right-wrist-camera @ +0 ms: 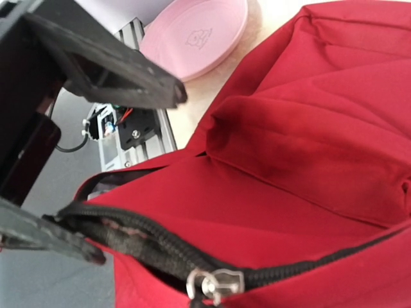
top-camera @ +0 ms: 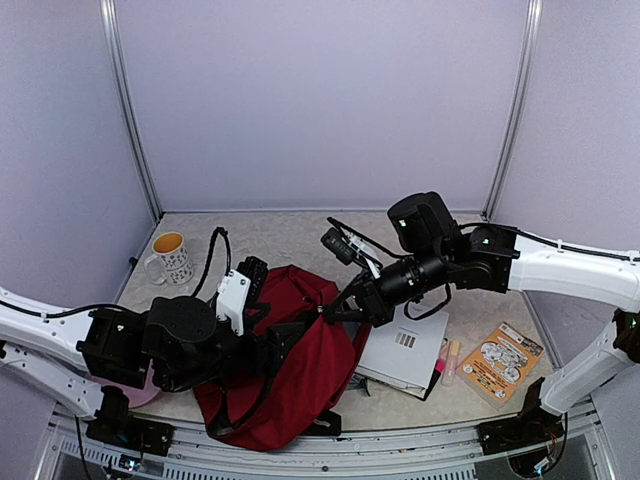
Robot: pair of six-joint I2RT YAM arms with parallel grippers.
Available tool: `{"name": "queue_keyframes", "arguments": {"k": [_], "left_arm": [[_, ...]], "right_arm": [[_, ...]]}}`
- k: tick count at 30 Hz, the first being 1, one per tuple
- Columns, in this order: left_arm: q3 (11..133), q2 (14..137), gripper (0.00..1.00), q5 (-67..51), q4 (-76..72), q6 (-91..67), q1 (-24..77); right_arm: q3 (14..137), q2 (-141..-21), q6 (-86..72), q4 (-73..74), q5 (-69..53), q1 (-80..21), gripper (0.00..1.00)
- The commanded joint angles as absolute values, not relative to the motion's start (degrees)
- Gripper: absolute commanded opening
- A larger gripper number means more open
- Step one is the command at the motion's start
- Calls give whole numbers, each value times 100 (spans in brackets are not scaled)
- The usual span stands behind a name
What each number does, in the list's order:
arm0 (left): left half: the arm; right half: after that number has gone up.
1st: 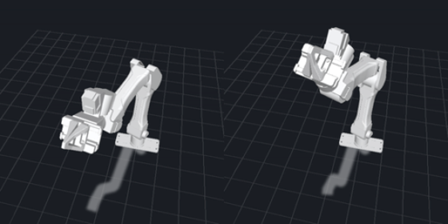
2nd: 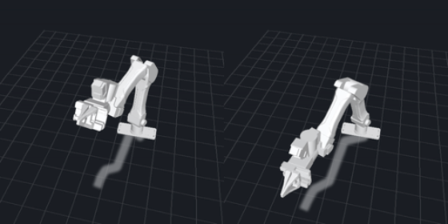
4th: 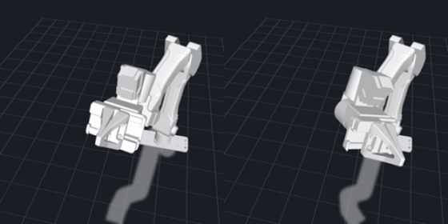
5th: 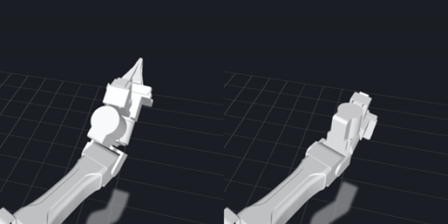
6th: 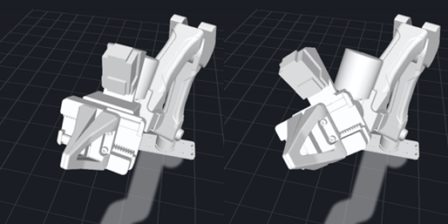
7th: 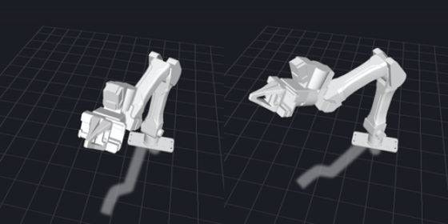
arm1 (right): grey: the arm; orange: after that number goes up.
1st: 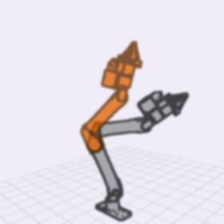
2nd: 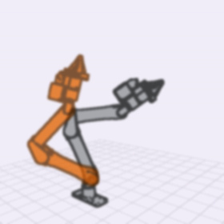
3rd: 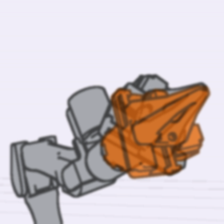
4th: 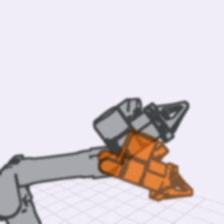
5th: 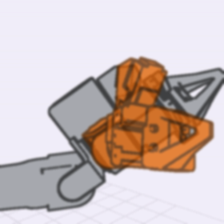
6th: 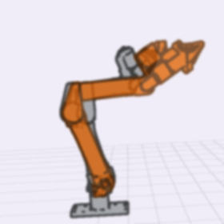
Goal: Pack the student bag
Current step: Hold the largest pocket of the student bag, then unzip the largest pocket of the student bag.
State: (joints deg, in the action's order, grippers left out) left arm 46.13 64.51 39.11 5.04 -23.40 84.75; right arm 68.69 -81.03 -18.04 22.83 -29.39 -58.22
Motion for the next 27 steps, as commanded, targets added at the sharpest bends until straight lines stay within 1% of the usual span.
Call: {"name": "queue_keyframes", "arguments": {"k": [1,2,5,6,8,12,16,18,20,24,27], "left_arm": [[4541,6390,62,3638,640,-2528,8517],[4558,6416,49,3739,724,-2574,8514],[4655,6489,4,3968,933,-2646,8572],[4684,6492,0,4082,955,-2666,8642],[4737,6474,0,4417,948,-2607,8842],[5018,6635,0,5274,1290,-2467,9367],[5227,6875,0,5371,1290,-1740,9779],[5301,6977,0,5503,1194,-1338,10048],[5378,6980,0,5875,1185,-1193,10239],[5404,6732,0,6092,1091,-921,10276],[5321,6505,0,6281,932,-725,10302]], "right_arm": [[6850,-7941,-1623,2045,-2988,-5846,0],[6830,-7926,-1626,2022,-2988,-5851,0],[6718,-7818,-1628,1946,-2934,-5847,0],[6699,-7788,-1611,1975,-2853,-5847,0],[6701,-7795,-1520,2093,-2668,-5742,0],[6696,-7956,-1283,2358,-2310,-5104,0],[6663,-8139,-1008,2391,-2311,-4270,0],[6782,-8375,-819,2519,-2103,-4003,0],[6896,-8618,-739,2487,-2062,-3762,0],[7181,-9164,-653,2230,-2317,-3304,0],[7636,-9855,-522,2242,-2496,-3053,0]]}}
